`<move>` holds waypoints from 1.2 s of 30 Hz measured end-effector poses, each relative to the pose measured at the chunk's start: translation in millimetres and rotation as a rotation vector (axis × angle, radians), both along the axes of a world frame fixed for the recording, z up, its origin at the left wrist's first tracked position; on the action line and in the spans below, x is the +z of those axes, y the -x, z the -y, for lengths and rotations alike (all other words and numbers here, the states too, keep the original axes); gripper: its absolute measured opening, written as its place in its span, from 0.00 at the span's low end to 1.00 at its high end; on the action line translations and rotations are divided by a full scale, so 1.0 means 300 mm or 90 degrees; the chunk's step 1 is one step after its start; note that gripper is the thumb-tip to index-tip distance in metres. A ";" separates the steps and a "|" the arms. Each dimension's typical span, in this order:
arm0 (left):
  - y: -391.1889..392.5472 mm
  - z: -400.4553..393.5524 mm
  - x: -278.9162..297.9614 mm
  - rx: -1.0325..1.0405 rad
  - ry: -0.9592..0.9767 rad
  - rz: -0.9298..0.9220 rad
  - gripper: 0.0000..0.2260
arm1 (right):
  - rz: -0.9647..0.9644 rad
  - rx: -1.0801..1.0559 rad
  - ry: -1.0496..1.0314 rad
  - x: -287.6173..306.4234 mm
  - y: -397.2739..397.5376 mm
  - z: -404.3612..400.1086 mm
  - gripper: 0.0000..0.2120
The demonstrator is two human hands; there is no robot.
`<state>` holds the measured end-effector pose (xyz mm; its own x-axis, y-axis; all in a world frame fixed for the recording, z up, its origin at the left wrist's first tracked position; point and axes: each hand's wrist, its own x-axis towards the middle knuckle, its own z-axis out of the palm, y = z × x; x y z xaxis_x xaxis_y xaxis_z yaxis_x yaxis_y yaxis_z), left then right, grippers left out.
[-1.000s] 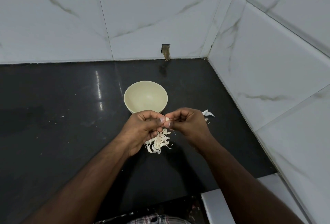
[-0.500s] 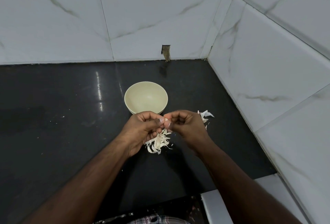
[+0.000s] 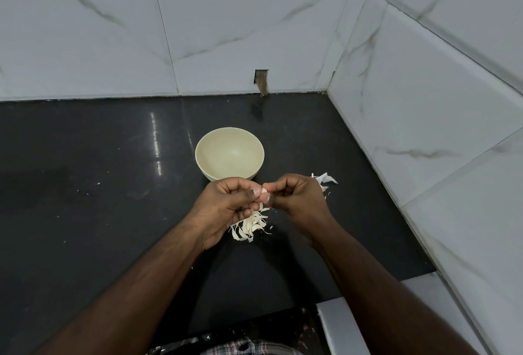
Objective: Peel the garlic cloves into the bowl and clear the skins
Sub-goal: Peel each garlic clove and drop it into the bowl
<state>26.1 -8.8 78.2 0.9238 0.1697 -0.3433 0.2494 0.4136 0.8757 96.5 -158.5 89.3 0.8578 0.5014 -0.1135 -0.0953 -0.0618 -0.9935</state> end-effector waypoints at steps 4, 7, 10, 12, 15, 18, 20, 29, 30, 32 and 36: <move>0.002 -0.005 -0.005 -0.010 -0.010 0.001 0.03 | -0.016 -0.005 -0.003 -0.005 0.002 -0.001 0.10; -0.001 -0.004 -0.007 0.007 -0.016 0.004 0.03 | -0.016 -0.009 -0.019 -0.009 0.007 -0.006 0.10; -0.005 0.003 -0.008 0.042 -0.046 0.018 0.02 | -0.016 0.005 -0.032 -0.012 0.008 -0.007 0.13; -0.007 0.008 -0.010 0.048 -0.059 0.023 0.03 | -0.027 -0.002 -0.036 -0.014 0.005 -0.002 0.12; -0.009 0.015 -0.011 0.057 -0.048 0.020 0.03 | -0.042 -0.013 -0.035 -0.012 0.002 0.003 0.12; -0.009 0.019 -0.010 0.067 -0.022 0.015 0.02 | -0.034 0.004 -0.044 -0.004 0.011 0.002 0.11; -0.008 0.019 -0.011 0.065 -0.018 0.013 0.02 | -0.014 0.002 -0.045 -0.002 0.020 0.000 0.10; -0.010 0.024 -0.013 0.073 -0.037 0.015 0.03 | 0.066 -0.072 0.006 -0.015 0.040 -0.017 0.07; -0.010 0.025 -0.014 0.074 -0.036 0.016 0.02 | 0.060 -0.077 0.003 -0.016 0.039 -0.018 0.07; -0.010 0.027 -0.017 0.075 -0.035 0.019 0.03 | 0.044 -0.086 -0.001 -0.014 0.037 -0.018 0.07; -0.008 0.025 -0.026 0.078 -0.041 0.023 0.03 | -0.034 -0.058 -0.026 -0.009 0.030 -0.011 0.07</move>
<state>28.4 -16.3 70.4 0.9066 0.3023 -0.2946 0.1678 0.3823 0.9087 87.5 -155.2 86.7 0.8934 0.4261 -0.1421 -0.1522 -0.0105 -0.9883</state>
